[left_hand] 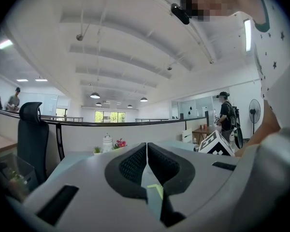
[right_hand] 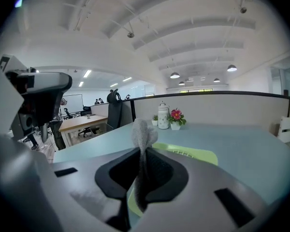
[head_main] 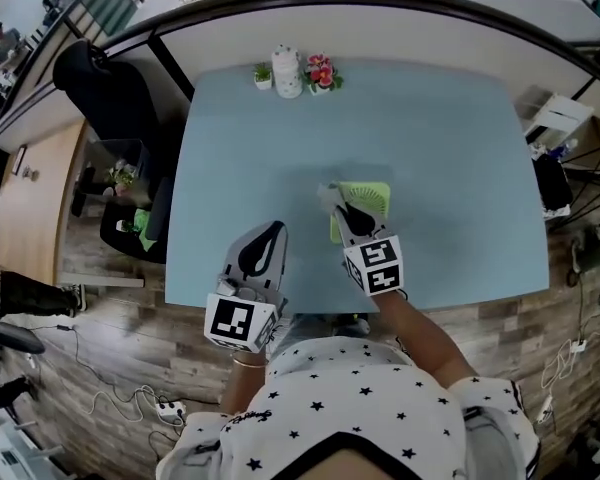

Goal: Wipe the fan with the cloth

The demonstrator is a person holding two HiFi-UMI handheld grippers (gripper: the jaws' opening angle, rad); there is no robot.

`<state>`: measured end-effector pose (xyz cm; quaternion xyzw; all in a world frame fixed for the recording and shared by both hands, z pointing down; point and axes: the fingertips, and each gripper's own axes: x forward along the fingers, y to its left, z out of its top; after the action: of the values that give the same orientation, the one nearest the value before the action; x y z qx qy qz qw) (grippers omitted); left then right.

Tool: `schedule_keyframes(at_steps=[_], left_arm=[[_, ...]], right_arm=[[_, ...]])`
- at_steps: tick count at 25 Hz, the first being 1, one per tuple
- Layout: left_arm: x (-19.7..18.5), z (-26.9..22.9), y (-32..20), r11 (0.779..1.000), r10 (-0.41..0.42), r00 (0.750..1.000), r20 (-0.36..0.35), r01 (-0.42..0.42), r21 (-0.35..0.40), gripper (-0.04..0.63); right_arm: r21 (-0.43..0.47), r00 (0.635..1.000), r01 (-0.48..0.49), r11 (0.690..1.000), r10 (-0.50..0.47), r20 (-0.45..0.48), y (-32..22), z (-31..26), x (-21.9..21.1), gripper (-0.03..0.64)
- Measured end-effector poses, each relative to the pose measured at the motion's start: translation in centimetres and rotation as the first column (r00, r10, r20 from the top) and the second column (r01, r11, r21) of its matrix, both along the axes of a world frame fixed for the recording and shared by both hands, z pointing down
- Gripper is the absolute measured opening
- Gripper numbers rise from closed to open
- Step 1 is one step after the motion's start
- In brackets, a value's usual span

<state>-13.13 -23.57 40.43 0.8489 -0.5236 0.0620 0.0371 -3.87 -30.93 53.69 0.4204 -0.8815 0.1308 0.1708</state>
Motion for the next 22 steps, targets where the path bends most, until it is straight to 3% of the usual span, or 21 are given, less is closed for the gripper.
schedule_keyframes(at_steps=[7, 22], left_arm=[[-1.4, 0.5, -0.7, 1.0, -0.003, 1.0, -0.012, 0.003, -0.015, 0.032], [0.3, 0.9, -1.4, 0.998, 0.05, 0.999, -0.005, -0.05, -0.029, 0.032]], right_arm=[[-0.044, 0.999, -0.041, 0.998, 0.041, -0.015, -1.3, 1.8, 0.0, 0.031], [-0.075, 0.991, -0.133, 0.988, 0.134, 0.004, -1.7, 2.4, 4.1, 0.031]])
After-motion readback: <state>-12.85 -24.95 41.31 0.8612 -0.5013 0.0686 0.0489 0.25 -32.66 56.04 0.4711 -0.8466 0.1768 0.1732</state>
